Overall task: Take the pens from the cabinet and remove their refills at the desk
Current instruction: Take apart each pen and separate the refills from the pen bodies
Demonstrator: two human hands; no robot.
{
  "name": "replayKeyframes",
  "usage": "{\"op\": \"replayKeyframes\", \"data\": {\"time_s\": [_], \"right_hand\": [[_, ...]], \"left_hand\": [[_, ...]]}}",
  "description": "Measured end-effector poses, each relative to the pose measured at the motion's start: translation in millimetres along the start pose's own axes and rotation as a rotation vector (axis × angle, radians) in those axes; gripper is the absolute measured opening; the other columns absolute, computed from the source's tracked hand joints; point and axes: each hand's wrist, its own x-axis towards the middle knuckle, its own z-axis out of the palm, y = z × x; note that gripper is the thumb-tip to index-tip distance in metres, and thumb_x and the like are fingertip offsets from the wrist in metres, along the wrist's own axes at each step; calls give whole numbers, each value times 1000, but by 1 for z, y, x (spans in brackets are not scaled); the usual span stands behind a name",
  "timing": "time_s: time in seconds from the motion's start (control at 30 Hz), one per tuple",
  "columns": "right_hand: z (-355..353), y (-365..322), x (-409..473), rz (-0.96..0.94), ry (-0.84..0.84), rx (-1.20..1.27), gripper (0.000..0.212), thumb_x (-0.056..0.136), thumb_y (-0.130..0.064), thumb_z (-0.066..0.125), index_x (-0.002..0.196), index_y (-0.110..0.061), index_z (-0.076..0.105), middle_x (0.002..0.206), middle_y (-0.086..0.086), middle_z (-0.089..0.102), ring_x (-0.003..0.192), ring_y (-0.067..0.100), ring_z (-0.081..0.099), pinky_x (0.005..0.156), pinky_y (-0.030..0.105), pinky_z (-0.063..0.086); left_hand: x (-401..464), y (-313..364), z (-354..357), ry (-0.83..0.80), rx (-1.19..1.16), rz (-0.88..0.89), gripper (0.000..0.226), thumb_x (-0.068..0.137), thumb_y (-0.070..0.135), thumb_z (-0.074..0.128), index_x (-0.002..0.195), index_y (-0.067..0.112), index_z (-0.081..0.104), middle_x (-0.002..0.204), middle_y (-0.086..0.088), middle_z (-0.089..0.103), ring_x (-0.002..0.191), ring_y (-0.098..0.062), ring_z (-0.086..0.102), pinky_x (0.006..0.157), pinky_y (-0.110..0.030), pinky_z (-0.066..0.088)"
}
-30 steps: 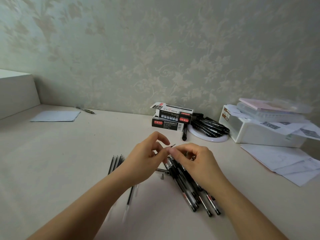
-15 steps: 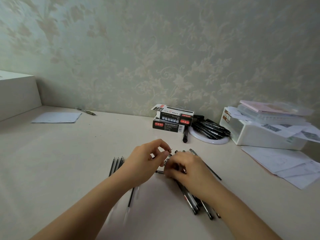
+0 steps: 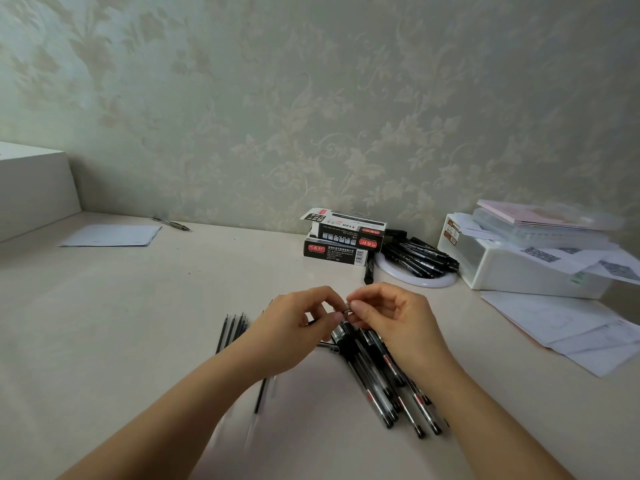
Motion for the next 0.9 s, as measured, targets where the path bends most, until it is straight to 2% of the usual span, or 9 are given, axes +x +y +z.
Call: {"op": "replayKeyframes", "data": {"time_s": [0.2,0.4,0.57,0.7,0.8,0.9], "right_hand": [[-8,-4,2,-24,19,1,16,87,-8,71,87,-24,75,85,1,76,78,13,73,71,16,55],[-3,0,-1,-31,-64,-103,20,87,-10,72,87,-29,74,83,-2,76,79,12,73,77,21,57],[-4,-1,-2,3,-121,-103,17,85,-9,74,89,-25,76,86,-2,77,84,13,73,84,27,58],[-6,-1,-2,18,-124,-114,15,85,-10,75,89,-25,76,87,-3,77,85,11,73,81,22,57],[-7,1,-1,10,-99,-168,3,87,-23,72,87,-25,75,81,-5,76,79,8,72,78,21,57],[-6,4,-1,-15,-68,-278,16,90,-37,67,80,-26,73,71,-8,73,65,2,67,64,13,49]], "left_hand": [[0,0,0,12,-16,6,9,94,33,58,90,41,61,68,16,64,45,-3,45,46,-8,33],[-1,0,-1,26,40,19,7,92,32,60,89,38,62,68,12,65,45,-3,46,48,-10,34],[-2,3,-3,49,173,73,4,90,33,63,90,30,62,69,14,62,55,2,50,52,-10,35],[-2,4,-4,25,249,120,2,90,31,63,91,29,62,75,19,63,68,-3,55,60,-12,40],[-3,6,-4,21,261,169,10,91,23,58,97,29,64,74,23,58,76,3,55,63,-6,37],[-2,6,-3,19,265,189,15,92,20,57,101,28,66,81,18,64,77,2,55,65,-6,38]]}}
